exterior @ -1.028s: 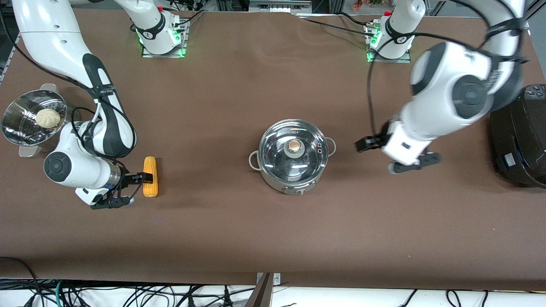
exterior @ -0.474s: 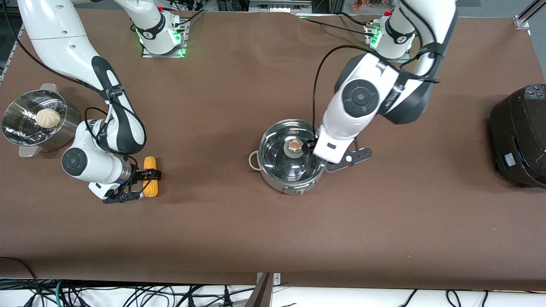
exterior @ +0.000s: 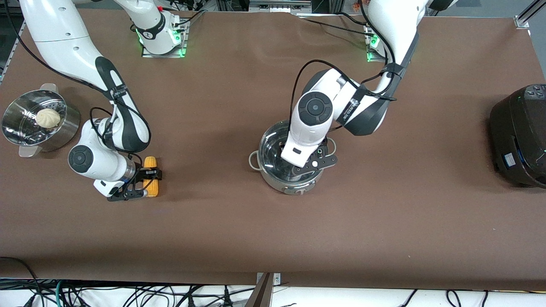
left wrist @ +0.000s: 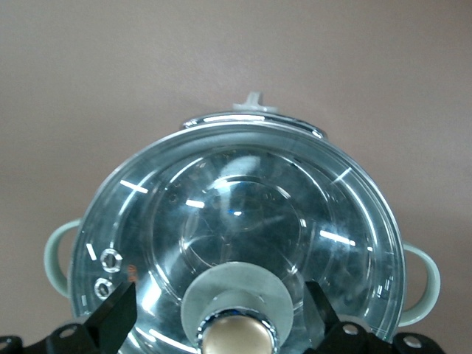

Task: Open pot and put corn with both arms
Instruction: 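Grasp the corn with the right gripper while the left gripper grips the lid knob, then lift the glass lid off the pot with the left gripper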

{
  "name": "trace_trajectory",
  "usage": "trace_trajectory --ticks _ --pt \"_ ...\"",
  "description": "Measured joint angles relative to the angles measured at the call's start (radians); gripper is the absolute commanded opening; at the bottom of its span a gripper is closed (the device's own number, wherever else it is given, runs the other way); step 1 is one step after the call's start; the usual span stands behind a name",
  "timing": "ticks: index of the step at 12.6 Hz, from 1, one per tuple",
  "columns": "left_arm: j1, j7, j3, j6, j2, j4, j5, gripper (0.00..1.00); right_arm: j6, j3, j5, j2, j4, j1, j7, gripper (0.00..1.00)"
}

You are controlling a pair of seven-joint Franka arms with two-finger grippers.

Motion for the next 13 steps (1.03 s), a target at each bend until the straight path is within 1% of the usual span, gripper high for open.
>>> trace_trajectory --ticks 5,6,8,9,11,12,13 --pt "-0.007 0.0 -0.002 0.001 0.01 0.002 0.0 0.99 -0.009 0.011 0.0 -0.01 0.004 0.001 0.0 0.0" --pt "-0.007 0.0 -0.003 0.001 0.01 0.002 0.0 0.97 -0.017 0.011 0.0 -0.014 0.01 0.001 0.0 0.0" --pt "-0.009 -0.008 -0.012 0.001 0.01 0.002 0.0 0.87 -0.045 0.011 0.0 -0.033 0.025 0.001 0.0 0.0" --pt "-0.009 -0.019 -0.019 0.001 0.01 0.002 0.0 0.75 -0.068 0.011 0.0 -0.043 0.04 0.001 0.0 0.0" --pt "-0.01 -0.027 -0.033 0.0 0.01 0.002 0.0 0.44 -0.171 0.01 0.0 -0.062 0.103 0.0 0.0 0.0" --pt "-0.01 -0.029 -0.037 0.0 0.01 0.002 0.0 0.39 -0.241 0.008 0.0 -0.068 0.154 -0.002 0.0 0.0" --pt "-0.009 -0.029 -0.037 -0.011 0.009 0.002 0.0 0.39 -0.307 0.006 0.0 -0.073 0.205 -0.003 0.0 0.0"
